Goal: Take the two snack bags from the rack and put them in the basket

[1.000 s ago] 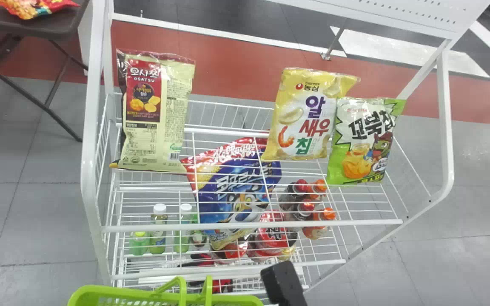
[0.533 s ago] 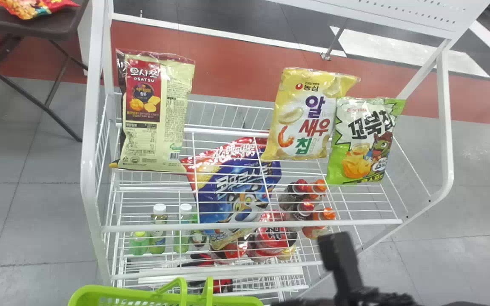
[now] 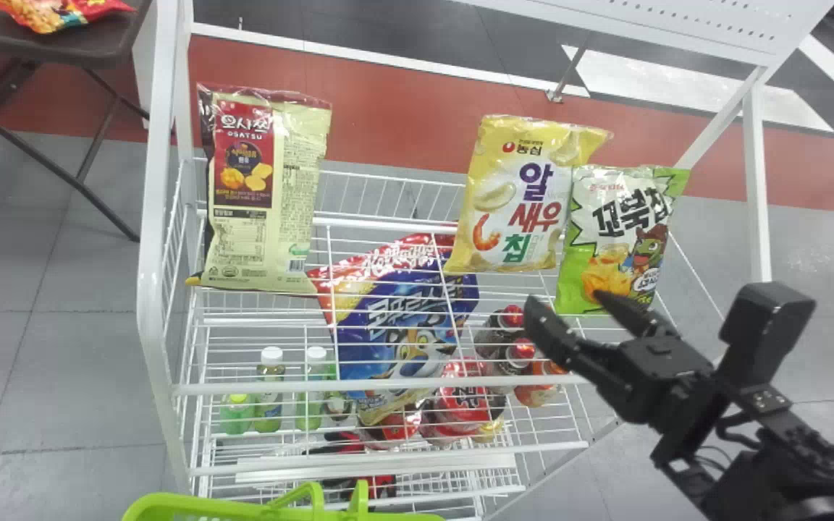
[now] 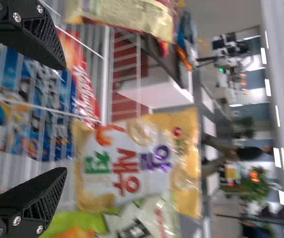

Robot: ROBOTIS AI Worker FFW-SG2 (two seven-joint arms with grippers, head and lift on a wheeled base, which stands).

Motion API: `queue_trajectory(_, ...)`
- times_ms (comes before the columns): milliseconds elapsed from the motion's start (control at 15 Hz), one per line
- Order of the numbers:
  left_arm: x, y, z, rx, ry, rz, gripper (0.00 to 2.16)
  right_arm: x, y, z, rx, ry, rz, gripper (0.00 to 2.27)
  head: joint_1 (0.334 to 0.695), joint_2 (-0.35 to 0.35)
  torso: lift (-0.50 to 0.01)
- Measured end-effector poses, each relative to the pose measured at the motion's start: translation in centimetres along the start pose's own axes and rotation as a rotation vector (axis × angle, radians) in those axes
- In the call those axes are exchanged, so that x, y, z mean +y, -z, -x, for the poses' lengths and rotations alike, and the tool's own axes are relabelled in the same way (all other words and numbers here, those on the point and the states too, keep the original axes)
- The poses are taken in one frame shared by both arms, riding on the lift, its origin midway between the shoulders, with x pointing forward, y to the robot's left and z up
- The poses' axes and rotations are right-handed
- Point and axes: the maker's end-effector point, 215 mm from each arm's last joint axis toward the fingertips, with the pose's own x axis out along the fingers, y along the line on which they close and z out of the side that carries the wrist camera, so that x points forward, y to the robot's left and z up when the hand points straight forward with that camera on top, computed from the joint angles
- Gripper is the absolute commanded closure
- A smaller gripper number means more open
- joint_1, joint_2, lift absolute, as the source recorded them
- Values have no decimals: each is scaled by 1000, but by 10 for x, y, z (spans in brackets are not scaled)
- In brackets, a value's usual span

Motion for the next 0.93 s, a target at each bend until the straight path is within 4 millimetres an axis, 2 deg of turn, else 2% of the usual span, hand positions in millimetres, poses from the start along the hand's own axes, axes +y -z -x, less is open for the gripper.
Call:
queue_trajectory(200,1,0,-1,5,-2,-3,1636,-41,-30,-1,-160,95,62,83,695,-350,-11)
queue_trajectory(333,2,0,-1,7,-7,-7,1636,-71,-37,-7,-224,157,99,83,695,-350,-10)
queue_trajectory(600,6,-1,-2,13,-20,-11,1636,-118,-20,-28,-200,217,68,83,695,-350,-10)
queue_trajectory(933,10,-2,-2,19,-32,-10,1636,-147,16,-55,-128,249,22,83,695,-350,-10)
